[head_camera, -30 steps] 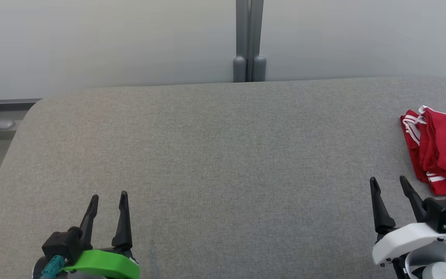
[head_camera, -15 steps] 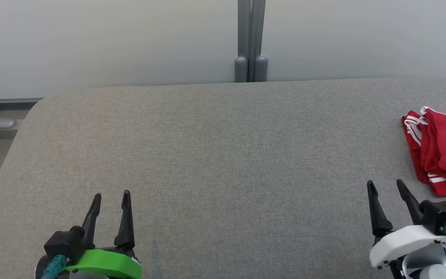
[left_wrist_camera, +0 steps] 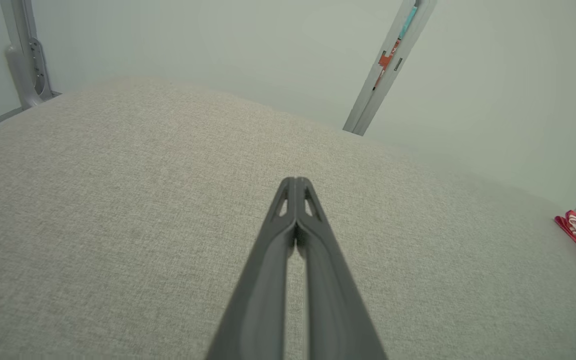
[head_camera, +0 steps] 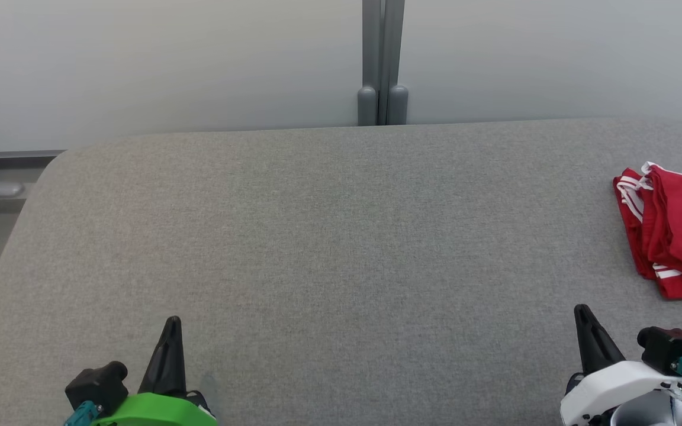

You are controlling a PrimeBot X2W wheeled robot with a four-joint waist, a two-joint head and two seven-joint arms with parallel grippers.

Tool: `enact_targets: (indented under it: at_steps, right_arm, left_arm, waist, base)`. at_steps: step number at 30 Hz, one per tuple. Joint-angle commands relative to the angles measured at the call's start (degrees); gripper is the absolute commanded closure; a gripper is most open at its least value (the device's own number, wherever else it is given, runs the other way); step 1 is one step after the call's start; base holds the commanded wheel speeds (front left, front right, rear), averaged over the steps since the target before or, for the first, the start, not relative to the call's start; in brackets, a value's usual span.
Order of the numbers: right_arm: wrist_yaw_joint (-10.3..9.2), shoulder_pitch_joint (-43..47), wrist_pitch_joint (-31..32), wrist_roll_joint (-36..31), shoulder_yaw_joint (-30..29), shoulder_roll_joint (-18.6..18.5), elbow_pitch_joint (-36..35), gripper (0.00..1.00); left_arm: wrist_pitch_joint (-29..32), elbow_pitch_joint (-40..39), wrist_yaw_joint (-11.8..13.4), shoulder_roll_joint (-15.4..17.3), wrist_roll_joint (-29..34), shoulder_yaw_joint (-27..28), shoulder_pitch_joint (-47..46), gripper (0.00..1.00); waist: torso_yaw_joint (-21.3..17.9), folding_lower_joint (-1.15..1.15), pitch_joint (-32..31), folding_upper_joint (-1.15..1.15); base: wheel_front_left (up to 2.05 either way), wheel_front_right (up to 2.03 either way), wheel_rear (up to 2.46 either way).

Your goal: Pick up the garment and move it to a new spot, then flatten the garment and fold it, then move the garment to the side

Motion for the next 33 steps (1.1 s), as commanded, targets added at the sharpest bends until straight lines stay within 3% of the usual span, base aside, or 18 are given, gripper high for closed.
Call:
enact_targets:
  at_steps: [1, 33]
  right_arm:
    - [-0.01, -1.5, 0.4, 2.7, -0.3, -0.2, -0.7, 1.00]
    - [-0.03, -4.7, 4.6, 31.0, -1.5, 0.7, 0.1, 1.00]
  left_arm:
    - [0.6, -1.2, 0.0, 0.1, -2.6, 0.7, -1.0, 1.00]
    - [8.0, -2.6, -0.1, 0.4, -28.5, 4.2, -3.4, 1.00]
  waist:
    - [0.0, 0.00, 0.0, 0.00]
    - [-0.5, 0.00, 0.5, 0.00]
  base:
    - [0.00, 0.00, 0.00]
    - [0.00, 0.00, 0.00]
